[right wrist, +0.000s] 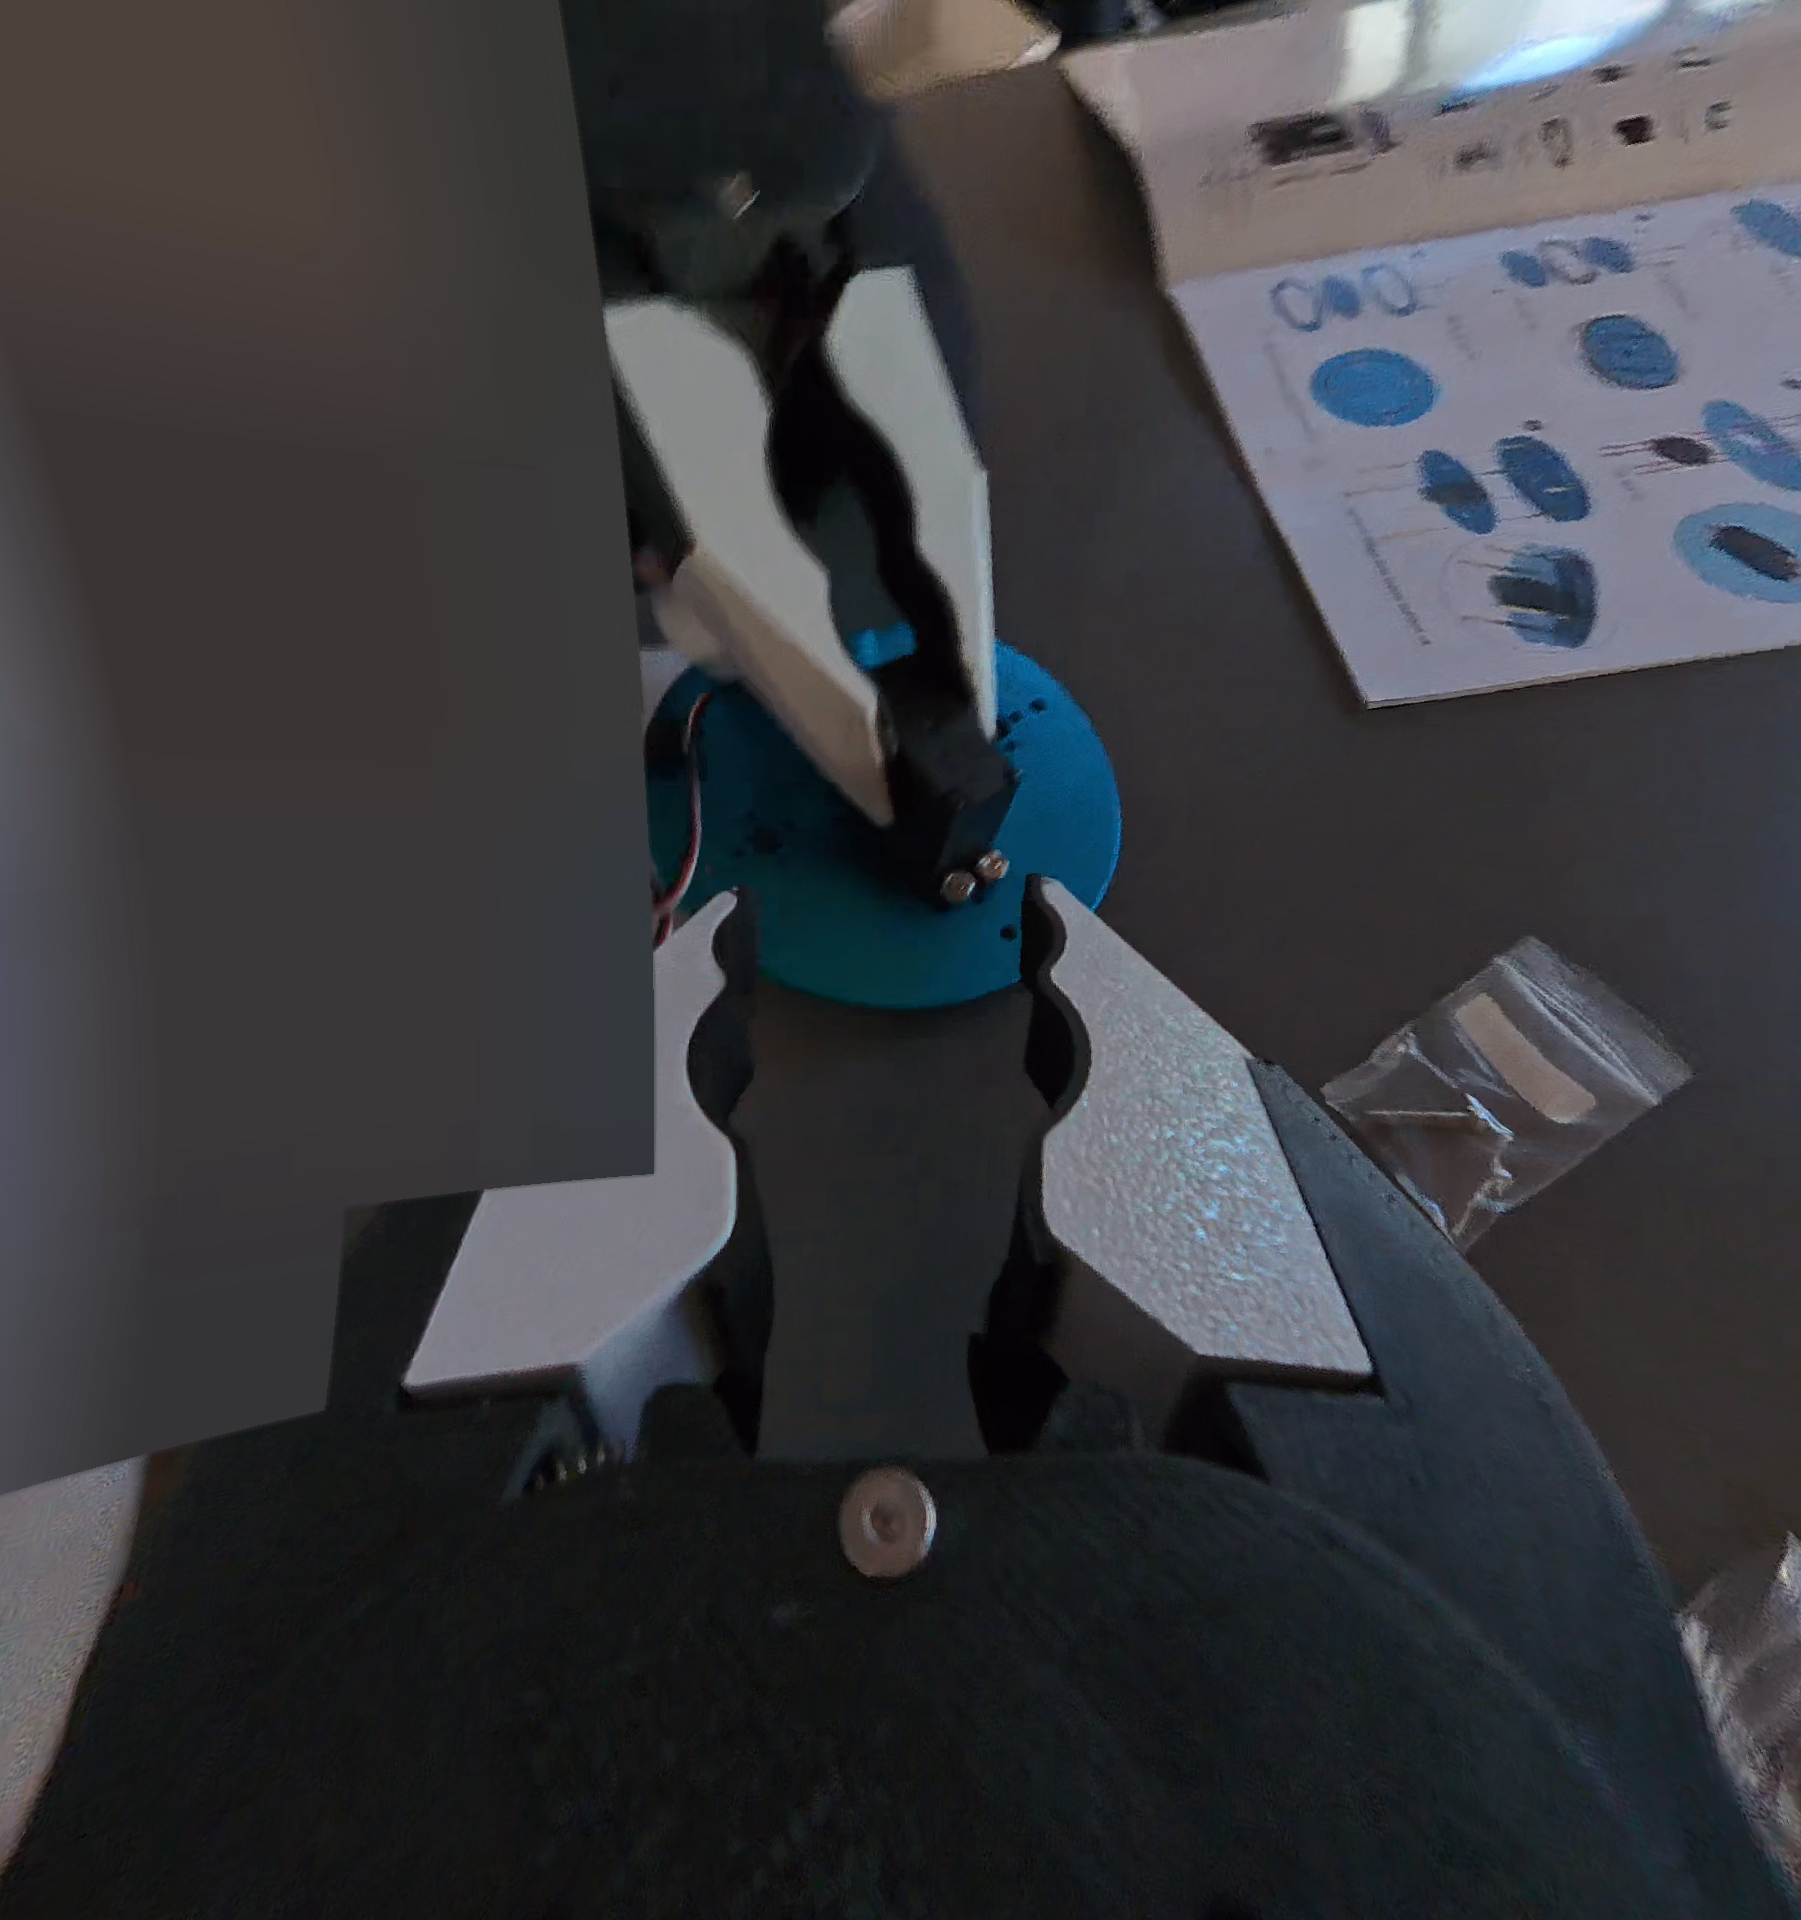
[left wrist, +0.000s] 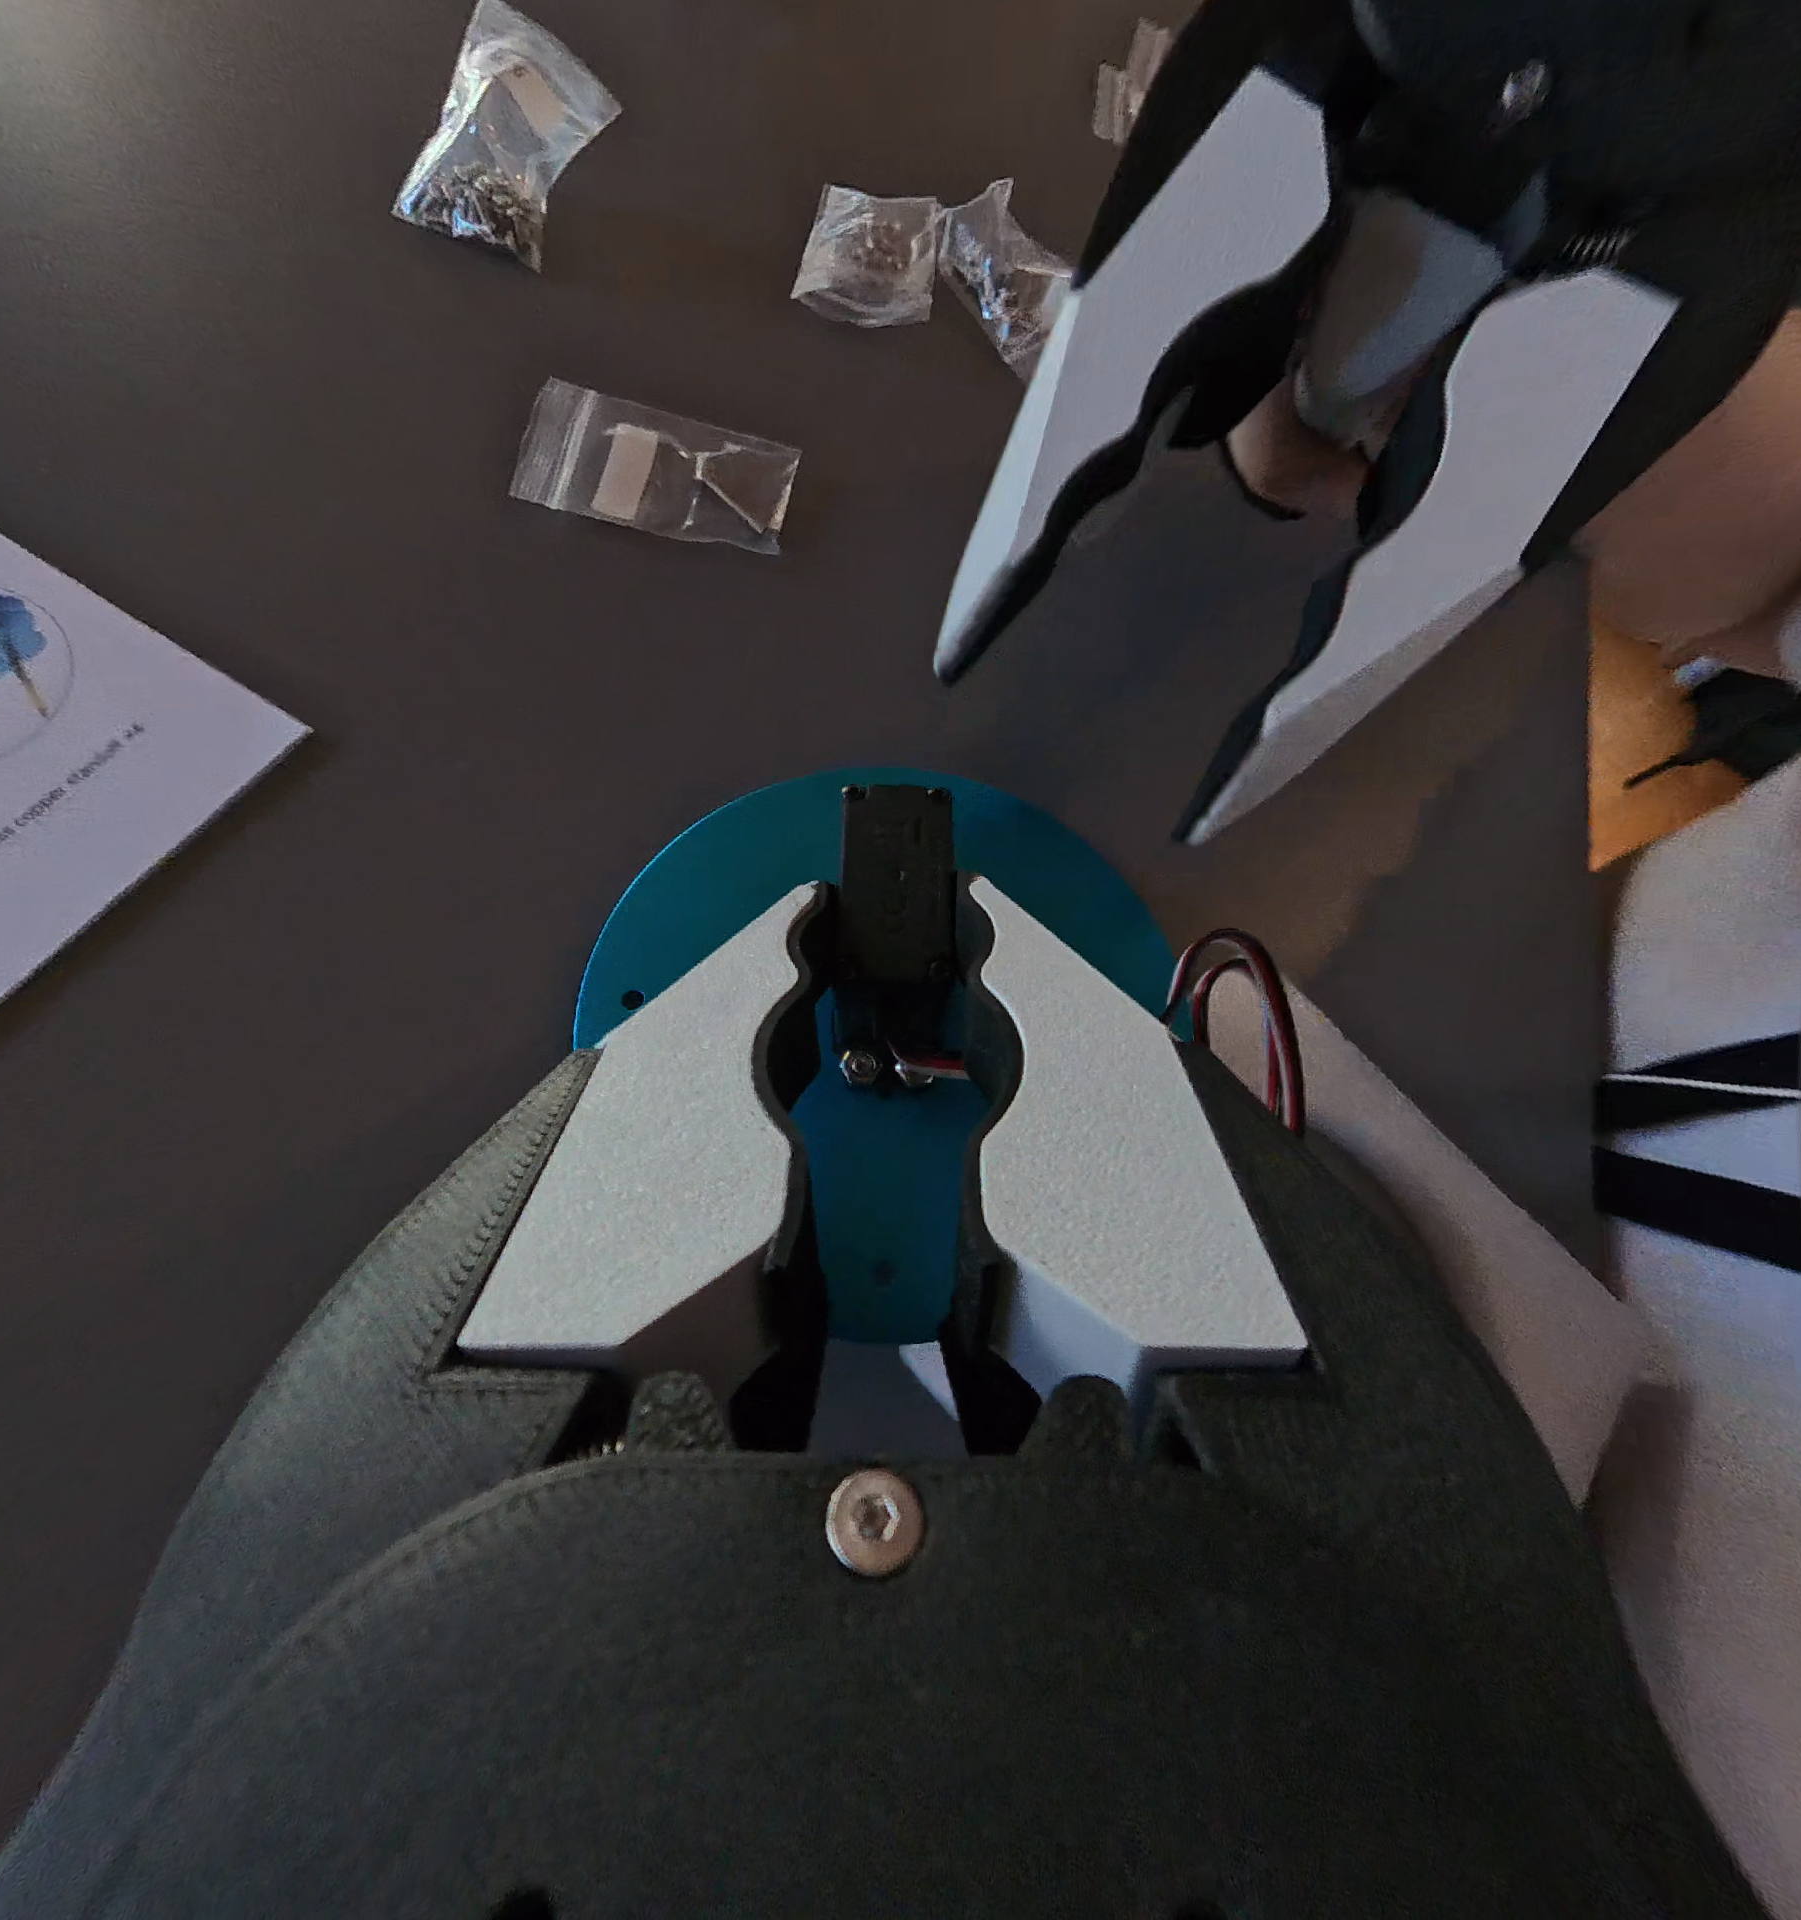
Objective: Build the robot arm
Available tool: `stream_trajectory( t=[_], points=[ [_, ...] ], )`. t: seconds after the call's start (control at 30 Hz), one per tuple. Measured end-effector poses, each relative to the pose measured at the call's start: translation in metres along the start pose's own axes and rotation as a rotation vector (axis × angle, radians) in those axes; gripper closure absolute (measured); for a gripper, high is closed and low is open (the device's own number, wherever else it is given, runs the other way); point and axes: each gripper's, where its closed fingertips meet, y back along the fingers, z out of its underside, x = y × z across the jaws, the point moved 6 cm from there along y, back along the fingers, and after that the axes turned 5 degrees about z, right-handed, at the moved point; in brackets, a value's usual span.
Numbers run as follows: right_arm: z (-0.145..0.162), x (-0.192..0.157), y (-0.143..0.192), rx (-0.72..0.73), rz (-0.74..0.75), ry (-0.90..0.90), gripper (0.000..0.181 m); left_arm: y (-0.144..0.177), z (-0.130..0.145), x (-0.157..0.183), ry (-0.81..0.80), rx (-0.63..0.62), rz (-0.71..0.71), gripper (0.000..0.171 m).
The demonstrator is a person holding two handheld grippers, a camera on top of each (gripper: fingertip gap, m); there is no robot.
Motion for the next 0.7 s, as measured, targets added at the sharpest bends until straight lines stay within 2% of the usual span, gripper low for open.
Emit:
stream_trajectory(
  t=[0.07,0.13,0.17,0.3,0.37,0.47,0.57,0.63,0.7],
  points=[
    [-0.006,0.004,-0.001,0.021,0.012,-0.130,0.133,-0.002,-0.002,0.003,-0.009,-0.009,-0.063,0.149],
    [-0.003,0.000,-0.010,-0.021,-0.038,-0.235,0.139,-0.003,-0.002,0.005,0.019,0.002,-0.109,0.149],
    [0.001,-0.002,-0.014,-0.066,-0.042,-0.232,0.145,-0.003,-0.002,0.007,0.026,0.005,-0.106,0.148],
    [0.006,0.003,-0.023,-0.161,0.102,-0.005,0.160,0.008,0.003,0.016,0.101,-0.032,-0.013,0.127],
    [-0.001,0.003,-0.025,-0.154,0.133,0.051,0.162,0.017,0.008,0.018,0.125,-0.048,0.033,0.129],
    [-0.007,0.006,-0.031,-0.176,0.135,0.081,0.167,0.024,0.013,0.023,0.085,-0.040,0.086,0.143],
    [-0.012,0.019,-0.039,-0.217,0.179,0.151,0.175,0.018,0.013,0.032,0.018,-0.059,0.106,0.140],
    [-0.017,0.028,-0.045,-0.214,0.213,0.200,0.174,0.011,0.014,0.038,-0.027,-0.102,0.112,0.139],
    [-0.020,0.029,-0.047,-0.203,0.189,0.168,0.170,0.015,0.010,0.040,-0.078,-0.114,0.072,0.145]
  ],
)
